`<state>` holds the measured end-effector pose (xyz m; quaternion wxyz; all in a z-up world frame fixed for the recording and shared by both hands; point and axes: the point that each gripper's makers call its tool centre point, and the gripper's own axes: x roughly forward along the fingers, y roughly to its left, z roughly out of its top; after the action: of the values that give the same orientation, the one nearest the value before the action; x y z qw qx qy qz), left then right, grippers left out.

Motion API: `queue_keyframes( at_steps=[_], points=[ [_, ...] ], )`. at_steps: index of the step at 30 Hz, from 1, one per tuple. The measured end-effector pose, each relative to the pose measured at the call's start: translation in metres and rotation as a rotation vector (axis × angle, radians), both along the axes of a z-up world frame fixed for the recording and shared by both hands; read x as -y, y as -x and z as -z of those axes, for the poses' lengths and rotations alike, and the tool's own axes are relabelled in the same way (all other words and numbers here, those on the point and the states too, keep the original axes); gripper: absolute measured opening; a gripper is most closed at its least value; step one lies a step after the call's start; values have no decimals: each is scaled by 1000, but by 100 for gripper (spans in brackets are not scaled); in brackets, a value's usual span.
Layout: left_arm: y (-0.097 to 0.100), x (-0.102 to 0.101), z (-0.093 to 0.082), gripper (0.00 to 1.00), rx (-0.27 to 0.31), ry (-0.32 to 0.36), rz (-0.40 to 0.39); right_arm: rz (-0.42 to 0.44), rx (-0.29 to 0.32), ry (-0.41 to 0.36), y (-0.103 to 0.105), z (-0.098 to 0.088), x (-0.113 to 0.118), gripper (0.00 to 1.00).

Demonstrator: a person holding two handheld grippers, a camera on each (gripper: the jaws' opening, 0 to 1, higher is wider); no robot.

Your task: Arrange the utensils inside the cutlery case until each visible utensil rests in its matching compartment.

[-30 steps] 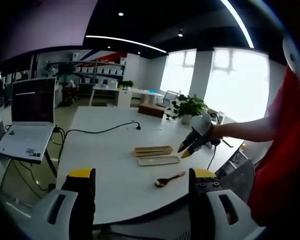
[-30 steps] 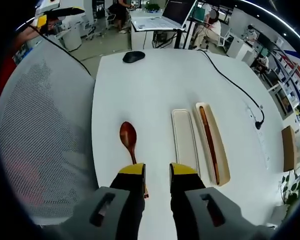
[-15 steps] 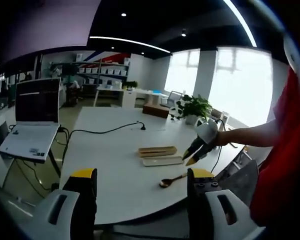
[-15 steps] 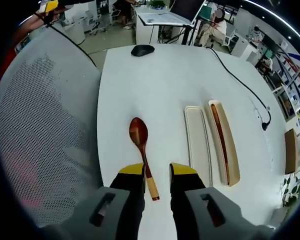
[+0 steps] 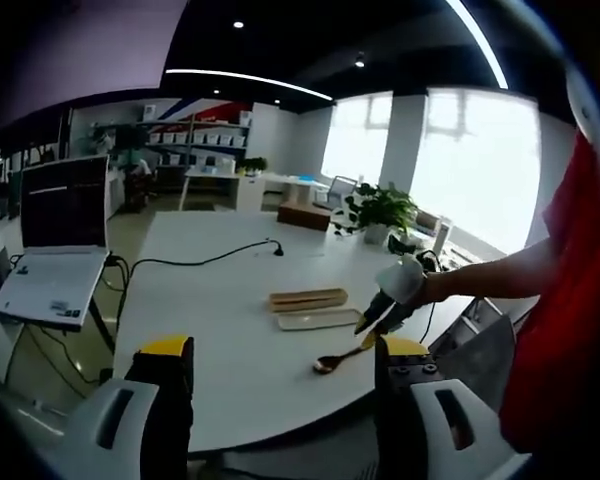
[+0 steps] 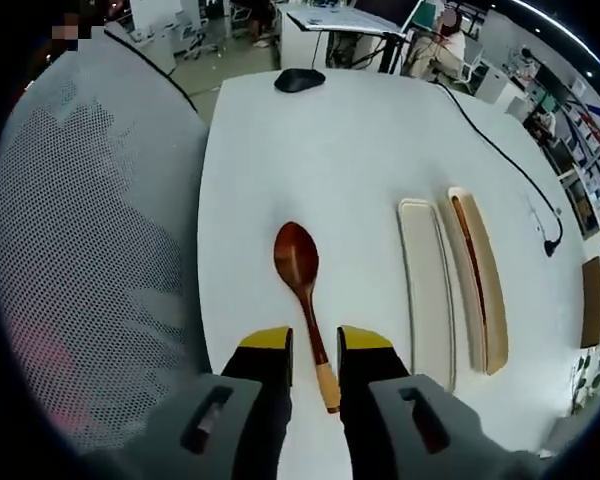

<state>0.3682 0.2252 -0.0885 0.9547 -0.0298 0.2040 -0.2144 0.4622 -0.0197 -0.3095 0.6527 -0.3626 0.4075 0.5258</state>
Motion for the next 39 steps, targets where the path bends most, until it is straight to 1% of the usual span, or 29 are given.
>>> queue_keyframes(
  at_steps=[1, 2, 7, 12, 20, 28, 33, 39],
  points=[
    [0, 0, 0, 76, 0, 3, -1, 7, -14, -1, 2, 3, 0, 14],
    [1, 1, 0, 76, -4, 9, 0, 7, -15, 1, 2, 4, 0, 15],
    [3, 0, 6, 76, -19, -3, 5, -1, 9, 48, 0, 19, 8, 13],
    [1, -3, 7, 76, -23, 6, -3, -27, -19, 62, 2, 28, 10, 14],
    [-3, 0, 3, 76, -17, -2, 9, -59, -16, 63, 0, 30, -2, 14],
    [-8, -2, 3, 75, -15, -3, 10, -88, -19, 80, 2, 32, -6, 13],
    [-7, -2, 5, 75, -22, -9, 13, -100, -25, 97, -2, 39, -6, 13],
    [-5, -5, 10, 75, -36, -7, 6, -123, -39, 109, -1, 44, -11, 12]
  ],
)
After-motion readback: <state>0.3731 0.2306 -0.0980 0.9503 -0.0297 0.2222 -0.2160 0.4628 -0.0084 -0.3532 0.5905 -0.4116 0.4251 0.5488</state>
